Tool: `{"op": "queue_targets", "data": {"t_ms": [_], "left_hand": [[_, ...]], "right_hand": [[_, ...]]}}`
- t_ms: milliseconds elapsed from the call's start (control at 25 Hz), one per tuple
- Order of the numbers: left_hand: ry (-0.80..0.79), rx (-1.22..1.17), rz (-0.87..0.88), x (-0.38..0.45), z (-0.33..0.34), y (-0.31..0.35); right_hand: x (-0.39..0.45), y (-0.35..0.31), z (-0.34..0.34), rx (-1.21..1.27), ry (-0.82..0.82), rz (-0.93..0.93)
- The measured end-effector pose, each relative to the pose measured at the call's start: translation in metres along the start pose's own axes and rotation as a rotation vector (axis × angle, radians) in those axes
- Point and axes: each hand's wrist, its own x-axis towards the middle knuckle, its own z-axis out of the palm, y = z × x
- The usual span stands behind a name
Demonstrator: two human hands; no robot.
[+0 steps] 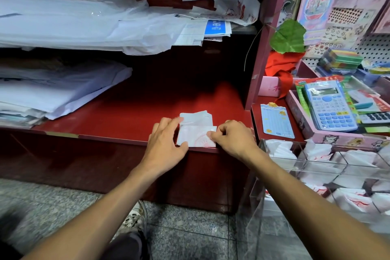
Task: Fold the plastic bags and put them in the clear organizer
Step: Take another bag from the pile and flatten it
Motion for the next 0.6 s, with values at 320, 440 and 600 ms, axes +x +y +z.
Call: {"op": "queue_targets", "data": {"t_ms": [320, 440, 600], "left_hand": [[-0.132, 0.144, 0.201, -0.003, 0.004, -0.006], [-0.201, 0.101, 0.250, -0.007, 0.003, -0.006], [-0.246, 0.116, 0.238, -0.008, 0.002, -0.006]], "right_hand": [[-0.010, 0.000, 0.003, -0.190, -0.010, -0.343], [-0.008, -0.002, 0.004, -0.291, -0.128, -0.355], [-0.007, -0.005, 0.010, -0.424, -0.169, -0.351]]}}
